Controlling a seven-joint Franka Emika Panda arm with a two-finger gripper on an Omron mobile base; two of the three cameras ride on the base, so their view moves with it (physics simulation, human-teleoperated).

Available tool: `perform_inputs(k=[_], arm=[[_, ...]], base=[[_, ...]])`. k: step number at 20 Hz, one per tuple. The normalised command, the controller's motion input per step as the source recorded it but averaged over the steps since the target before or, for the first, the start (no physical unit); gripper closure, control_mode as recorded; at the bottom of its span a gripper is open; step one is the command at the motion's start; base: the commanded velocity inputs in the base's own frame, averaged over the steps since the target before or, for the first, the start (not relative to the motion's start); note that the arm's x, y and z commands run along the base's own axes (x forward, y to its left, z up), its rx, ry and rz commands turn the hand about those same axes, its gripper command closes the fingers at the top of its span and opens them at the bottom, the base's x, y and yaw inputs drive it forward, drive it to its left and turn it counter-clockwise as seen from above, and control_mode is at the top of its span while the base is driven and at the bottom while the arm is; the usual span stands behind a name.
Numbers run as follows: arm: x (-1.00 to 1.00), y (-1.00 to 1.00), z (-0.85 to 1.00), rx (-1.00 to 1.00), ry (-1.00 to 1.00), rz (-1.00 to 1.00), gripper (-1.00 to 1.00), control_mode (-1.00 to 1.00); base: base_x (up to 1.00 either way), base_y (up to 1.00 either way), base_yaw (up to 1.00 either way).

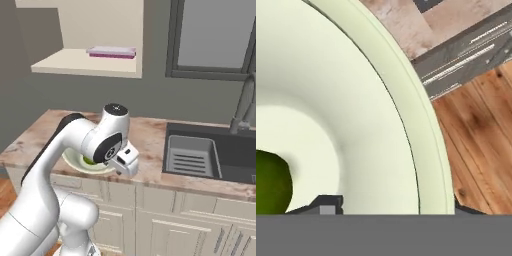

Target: Pick the lime from the cabinet and place it in the bowl. Then pick the bowl and place it in the sink. Then turn on the sink facuet.

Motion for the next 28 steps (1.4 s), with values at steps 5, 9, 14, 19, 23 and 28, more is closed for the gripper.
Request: perform_inputs(k=[5, 9, 14, 19, 23, 28], arm=[[0.0, 0.0, 0.0, 0.0, 0.0, 0.0, 1.0, 1.0], [0.0, 0.0, 0.0, 0.0, 0.0, 0.0, 1.0, 1.0], [0.0, 0.0, 0.0, 0.0, 0.0, 0.0, 1.0, 1.0], [0.0, 0.0, 0.0, 0.0, 0.0, 0.0, 1.0, 1.0], [0.0, 0.0, 0.0, 0.0, 0.0, 0.0, 1.0, 1.0], [0.0, 0.0, 0.0, 0.0, 0.0, 0.0, 1.0, 1.0]], base=[[-0.17, -1.0, -0.03], [0.02, -1.0, -0.01], [0.07, -1.0, 0.0], [0.13, -0.98, 0.0], [0.31, -0.78, 0.05], [0.58, -0.48, 0.02]])
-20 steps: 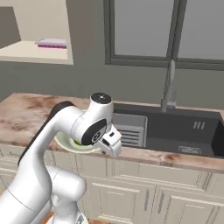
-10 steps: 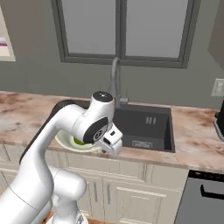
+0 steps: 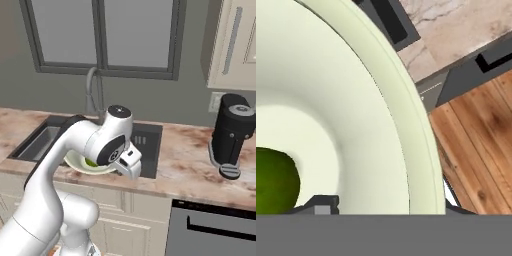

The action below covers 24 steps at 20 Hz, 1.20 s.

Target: Pick the lime from the cabinet and place it in the bowl. Then pick the bowl and place it in the sink. Then turn on the sink facuet.

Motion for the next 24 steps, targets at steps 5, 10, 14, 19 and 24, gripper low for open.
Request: perform_inputs(k=[5, 10, 14, 19, 24], arm=[[0.0, 0.0, 0.0, 0.0, 0.0, 0.0, 1.0, 1.0], [0.0, 0.0, 0.0, 0.0, 0.0, 0.0, 1.0, 1.0], [0.0, 0.0, 0.0, 0.0, 0.0, 0.0, 1.0, 1.0], [0.22, 0.0, -0.14, -0.02, 0.07, 0.0, 1.0, -1.0], [0.98, 0.02, -0.78, -0.11, 0.05, 0.04, 1.0, -1.0]], base=[[0.84, -0.07, 0.0], [0.45, -0.01, 0.0], [0.02, -0.01, 0.0], [0.0, 0.0, 0.0], [0.0, 0.0, 0.0]])
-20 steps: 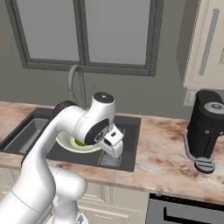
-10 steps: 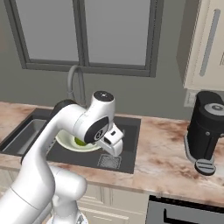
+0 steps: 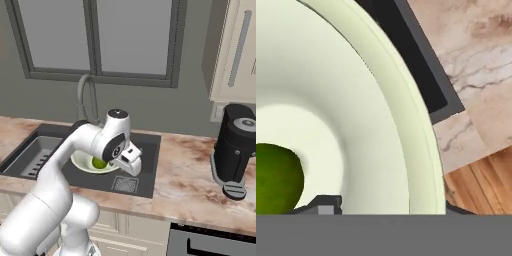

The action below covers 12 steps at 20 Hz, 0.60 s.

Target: Pick the lime from the cabinet and place it in the bowl. Then pick the bowl and place it in the sink. Then turn on the sink facuet.

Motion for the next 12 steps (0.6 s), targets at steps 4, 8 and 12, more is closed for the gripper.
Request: perform_inputs(k=[4, 8, 12], arm=[[0.96, 0.03, -0.99, -0.06, 0.05, 0.15, 1.0, -1.0], [0.85, 0.2, -0.91, -0.03, 0.0, 0.14, 1.0, -1.0], [0.72, 0.22, -0.46, 0.0, 0.0, 0.06, 1.0, -1.0]], base=[[0.0, 0.0, 0.0], [0.0, 0.0, 0.0], [0.0, 0.0, 0.0]])
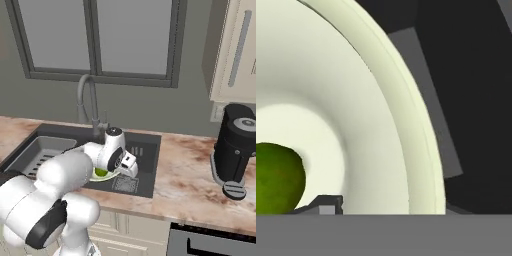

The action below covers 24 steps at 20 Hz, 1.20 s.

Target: Pick the lime from the cabinet and place it in the bowl. Then pick the bowl and place it in the sink. Then turn on the sink facuet.

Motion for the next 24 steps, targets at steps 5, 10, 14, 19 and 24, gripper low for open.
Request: perform_inputs(k=[5, 10, 14, 19, 24], arm=[[0.78, 0.24, -0.22, 0.0, 0.03, 0.0, 1.0, -1.0], [0.57, 0.25, -0.28, 0.0, 0.07, 0.0, 1.0, -1.0], [0.39, 0.19, -0.37, 0.0, 0.16, 0.05, 1.0, -1.0], [0.43, 0.14, -0.53, 0.0, 0.1, 0.07, 1.0, -1.0], [0.25, 0.15, -0.57, 0.0, 0.01, 0.09, 1.0, -1.0]], base=[[0.0, 0.0, 0.0], [0.0, 0.0, 0.0], [0.0, 0.0, 0.0], [0.0, 0.0, 0.0], [0.0, 0.0, 0.0]])
